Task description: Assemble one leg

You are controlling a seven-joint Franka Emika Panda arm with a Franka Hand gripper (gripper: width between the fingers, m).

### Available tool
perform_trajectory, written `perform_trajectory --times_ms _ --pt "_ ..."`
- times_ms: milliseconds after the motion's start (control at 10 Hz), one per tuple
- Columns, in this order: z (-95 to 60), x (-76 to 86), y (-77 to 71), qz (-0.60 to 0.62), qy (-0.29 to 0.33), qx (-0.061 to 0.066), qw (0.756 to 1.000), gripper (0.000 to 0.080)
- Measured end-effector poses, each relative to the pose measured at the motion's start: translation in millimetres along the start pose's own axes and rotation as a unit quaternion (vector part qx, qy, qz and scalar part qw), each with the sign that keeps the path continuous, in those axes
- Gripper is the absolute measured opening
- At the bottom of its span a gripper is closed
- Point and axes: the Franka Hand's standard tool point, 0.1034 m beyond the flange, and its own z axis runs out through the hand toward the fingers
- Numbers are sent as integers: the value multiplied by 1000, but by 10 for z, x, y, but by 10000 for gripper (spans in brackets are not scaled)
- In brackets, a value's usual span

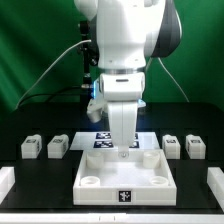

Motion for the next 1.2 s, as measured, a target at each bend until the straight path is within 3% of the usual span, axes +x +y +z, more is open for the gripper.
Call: perform_trajectory --times_ms 300,500,600,700,800,900,1200 --pt "68 -12 -20 9 1 6 1000 650" --pt "70 -15 -22 9 1 7 1000 399" --pt "71 -16 -22 9 1 7 1000 399" --pt "72 -16 -23 9 1 7 1000 214" --pt "72 -17 -24 9 1 7 1000 214" --pt "70 -18 -21 9 1 7 1000 58" --pt "70 -18 -21 9 1 7 1000 54"
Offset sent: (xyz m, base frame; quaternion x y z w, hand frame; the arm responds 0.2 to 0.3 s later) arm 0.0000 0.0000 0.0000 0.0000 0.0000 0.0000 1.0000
